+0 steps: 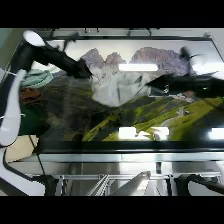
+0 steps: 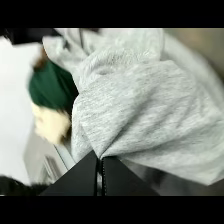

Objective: Fold the shirts.

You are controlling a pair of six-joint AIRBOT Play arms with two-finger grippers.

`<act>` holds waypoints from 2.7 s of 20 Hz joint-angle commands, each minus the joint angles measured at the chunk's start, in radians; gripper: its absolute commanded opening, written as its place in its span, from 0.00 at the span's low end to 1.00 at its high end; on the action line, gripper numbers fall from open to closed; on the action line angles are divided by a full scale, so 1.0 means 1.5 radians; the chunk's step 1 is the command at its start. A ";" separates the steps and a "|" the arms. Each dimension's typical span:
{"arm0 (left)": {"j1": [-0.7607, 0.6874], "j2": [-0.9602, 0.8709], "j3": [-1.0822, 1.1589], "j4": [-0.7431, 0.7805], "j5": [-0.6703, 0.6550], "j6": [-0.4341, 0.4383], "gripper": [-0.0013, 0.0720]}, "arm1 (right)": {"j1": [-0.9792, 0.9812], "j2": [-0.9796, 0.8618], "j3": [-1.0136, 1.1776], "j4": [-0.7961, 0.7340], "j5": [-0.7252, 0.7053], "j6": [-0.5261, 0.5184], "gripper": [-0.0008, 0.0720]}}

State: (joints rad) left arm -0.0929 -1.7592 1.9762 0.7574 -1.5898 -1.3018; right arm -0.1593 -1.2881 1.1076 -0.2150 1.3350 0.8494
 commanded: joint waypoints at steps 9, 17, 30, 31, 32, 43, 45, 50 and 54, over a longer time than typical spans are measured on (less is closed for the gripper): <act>0.095 0.372 -0.257 0.007 -0.038 0.019 0.04 | -0.053 0.248 0.009 -0.025 -0.007 0.078 0.04; 0.165 0.377 -0.459 0.049 0.070 0.042 0.99 | -0.001 0.236 -0.065 -0.393 -0.060 0.223 0.70; 0.000 0.403 -0.994 0.052 0.198 0.037 0.96 | -0.252 0.152 -0.246 -0.597 -0.011 0.347 0.70; -0.030 0.383 -0.995 0.053 0.235 0.037 0.96 | -0.249 0.138 -0.259 -0.584 -0.020 0.342 0.70; -0.055 0.356 -0.985 0.051 0.270 0.037 0.96 | -0.249 0.121 -0.271 -0.564 -0.024 0.335 0.70; -0.092 0.079 -0.701 0.052 0.272 0.037 0.96 | -0.242 -0.064 -0.299 -0.443 -0.036 0.223 0.70; -0.092 0.060 -0.667 0.053 0.256 0.037 0.47 | -0.217 -0.094 -0.299 -0.403 -0.037 0.191 0.69; -0.084 0.057 -0.612 0.052 0.173 0.038 0.04 | -0.143 -0.123 -0.292 -0.238 -0.021 0.084 0.04; -0.049 0.118 -0.565 0.052 0.031 0.051 0.04 | -0.171 -0.061 -0.212 -0.193 0.089 0.077 0.04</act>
State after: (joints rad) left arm -0.1997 -1.6398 1.0805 0.8474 -1.3891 -1.2373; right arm -0.4023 -1.4284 0.7212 -0.5900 1.3617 0.9981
